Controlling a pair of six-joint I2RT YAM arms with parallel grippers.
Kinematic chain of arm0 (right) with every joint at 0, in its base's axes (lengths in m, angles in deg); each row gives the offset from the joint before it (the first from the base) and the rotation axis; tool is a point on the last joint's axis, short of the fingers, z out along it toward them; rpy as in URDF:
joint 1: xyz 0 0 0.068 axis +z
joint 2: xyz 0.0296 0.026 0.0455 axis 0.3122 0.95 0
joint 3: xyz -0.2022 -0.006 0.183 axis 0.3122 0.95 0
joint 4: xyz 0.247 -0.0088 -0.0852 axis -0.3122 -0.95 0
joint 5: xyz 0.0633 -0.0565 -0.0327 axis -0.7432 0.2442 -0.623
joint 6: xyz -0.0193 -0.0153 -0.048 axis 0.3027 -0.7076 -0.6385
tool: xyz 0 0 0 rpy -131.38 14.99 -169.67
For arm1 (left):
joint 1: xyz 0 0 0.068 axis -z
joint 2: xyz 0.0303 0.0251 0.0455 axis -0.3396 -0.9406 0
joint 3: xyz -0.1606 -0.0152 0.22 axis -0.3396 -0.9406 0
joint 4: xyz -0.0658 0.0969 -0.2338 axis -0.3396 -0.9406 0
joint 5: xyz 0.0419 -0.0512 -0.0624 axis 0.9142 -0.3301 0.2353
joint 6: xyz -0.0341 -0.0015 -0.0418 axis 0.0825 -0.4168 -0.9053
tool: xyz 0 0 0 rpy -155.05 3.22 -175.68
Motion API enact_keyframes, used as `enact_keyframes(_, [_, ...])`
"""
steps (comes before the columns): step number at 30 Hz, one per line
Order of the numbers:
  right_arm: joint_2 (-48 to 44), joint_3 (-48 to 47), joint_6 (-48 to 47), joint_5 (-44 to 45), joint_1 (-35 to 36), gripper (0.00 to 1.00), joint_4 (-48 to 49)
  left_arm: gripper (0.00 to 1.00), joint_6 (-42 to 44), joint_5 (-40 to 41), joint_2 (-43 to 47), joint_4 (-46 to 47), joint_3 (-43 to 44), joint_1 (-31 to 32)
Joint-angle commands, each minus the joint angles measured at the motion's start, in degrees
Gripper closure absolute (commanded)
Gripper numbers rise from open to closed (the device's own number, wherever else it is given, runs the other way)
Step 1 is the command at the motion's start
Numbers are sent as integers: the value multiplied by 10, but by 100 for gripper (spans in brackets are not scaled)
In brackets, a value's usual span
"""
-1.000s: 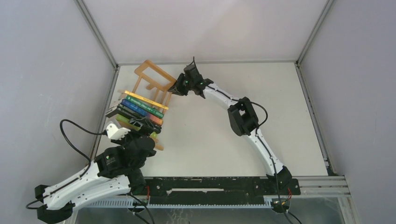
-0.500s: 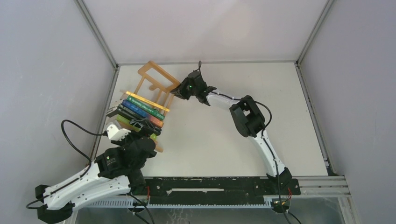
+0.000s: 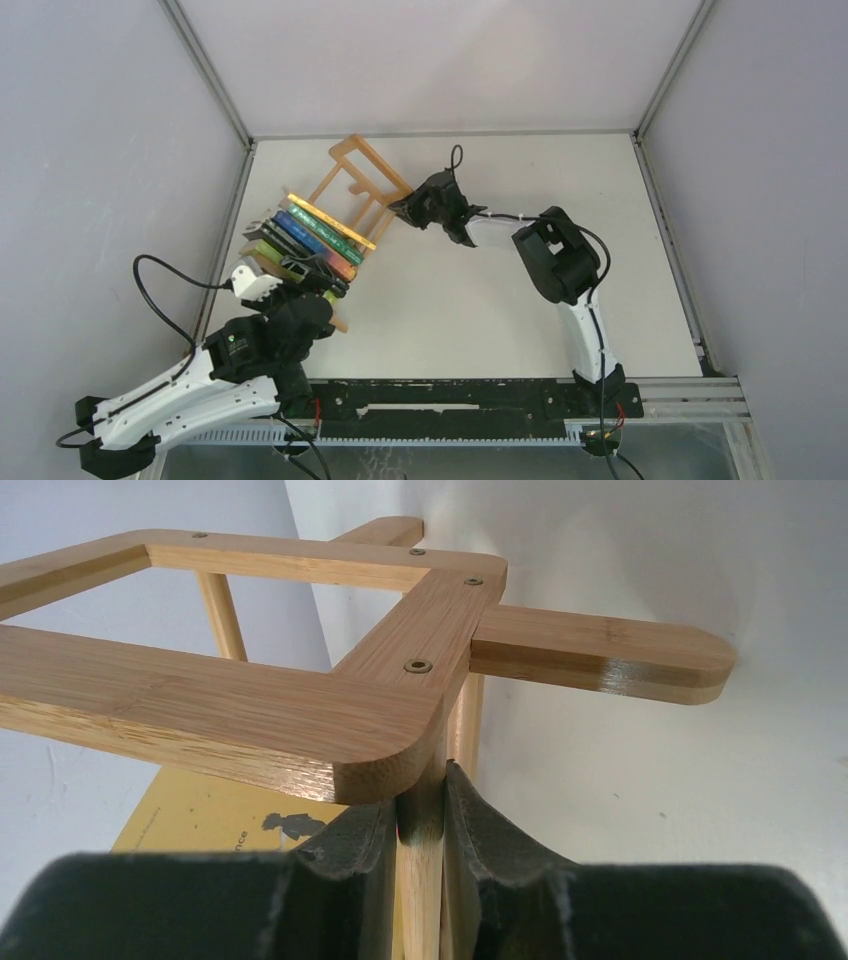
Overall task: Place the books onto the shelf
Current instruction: Adjust the shelf at the center of the board.
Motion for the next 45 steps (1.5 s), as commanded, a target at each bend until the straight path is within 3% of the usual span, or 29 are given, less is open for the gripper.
enact_keyframes(1, [-67, 72, 34, 108, -46, 100, 44, 11, -4, -9, 7, -9, -22, -5])
enact_keyframes(19, [-210, 329, 118, 241, -88, 100, 117, 8, 90, -70, 0, 110, -70, -30])
enact_keyframes(34, [-340, 484, 164, 308, -133, 100, 109, 8, 211, -197, -93, 302, -81, -138])
enact_keyframes(45, [-395, 559, 243, 353, -124, 100, 86, 7, 257, -283, -172, 392, -58, -223])
